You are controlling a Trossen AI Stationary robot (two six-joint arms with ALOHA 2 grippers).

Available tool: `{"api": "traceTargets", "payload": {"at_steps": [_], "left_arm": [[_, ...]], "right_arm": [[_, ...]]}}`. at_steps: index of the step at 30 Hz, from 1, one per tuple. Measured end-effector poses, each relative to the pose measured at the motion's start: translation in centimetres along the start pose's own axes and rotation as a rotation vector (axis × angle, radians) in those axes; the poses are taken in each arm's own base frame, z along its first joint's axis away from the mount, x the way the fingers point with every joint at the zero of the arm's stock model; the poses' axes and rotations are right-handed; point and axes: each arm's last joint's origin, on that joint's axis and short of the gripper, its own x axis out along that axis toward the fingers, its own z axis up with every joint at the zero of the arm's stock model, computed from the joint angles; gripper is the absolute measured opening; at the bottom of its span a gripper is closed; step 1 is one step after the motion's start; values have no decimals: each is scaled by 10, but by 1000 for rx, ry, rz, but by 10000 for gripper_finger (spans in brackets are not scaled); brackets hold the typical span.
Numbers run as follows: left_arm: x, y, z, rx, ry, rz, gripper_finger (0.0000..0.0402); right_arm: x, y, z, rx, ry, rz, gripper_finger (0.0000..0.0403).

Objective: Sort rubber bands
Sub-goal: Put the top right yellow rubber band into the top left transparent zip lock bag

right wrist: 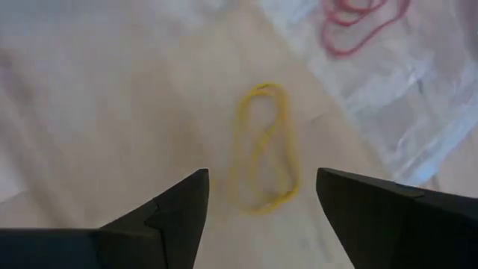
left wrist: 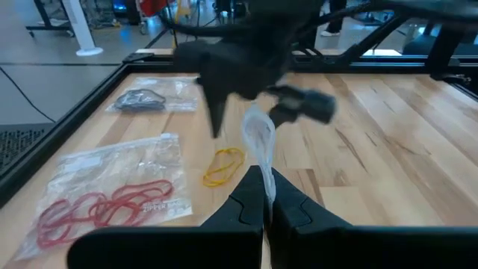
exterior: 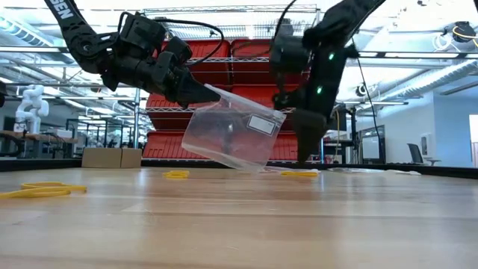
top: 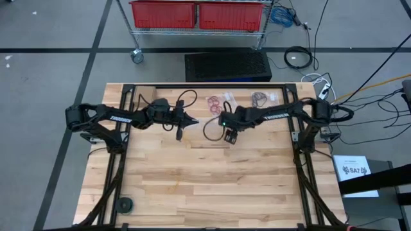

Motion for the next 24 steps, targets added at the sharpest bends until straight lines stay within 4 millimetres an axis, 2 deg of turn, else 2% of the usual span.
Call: {"api": "traceTargets", "payload": {"at_steps": [6, 11, 15, 19, 24], "left_arm": [[0, 0, -1, -3, 8, 2, 0], [-4, 3, 0, -12, 22, 16, 0], [-7, 3, 2, -9, 31, 18, 0], [-11, 2, 4, 6, 42, 36, 0], [-13, 2, 8, 13, 31, 45, 0]], "right_arm": [[26, -25, 9, 19, 10, -15, 260], [42, -26, 10, 32, 43, 34, 277], [53, -22, 7, 21, 81, 29, 269], [55, -16, 6, 15, 85, 31, 217], [55, -7, 4, -6, 81, 44, 85]]}}
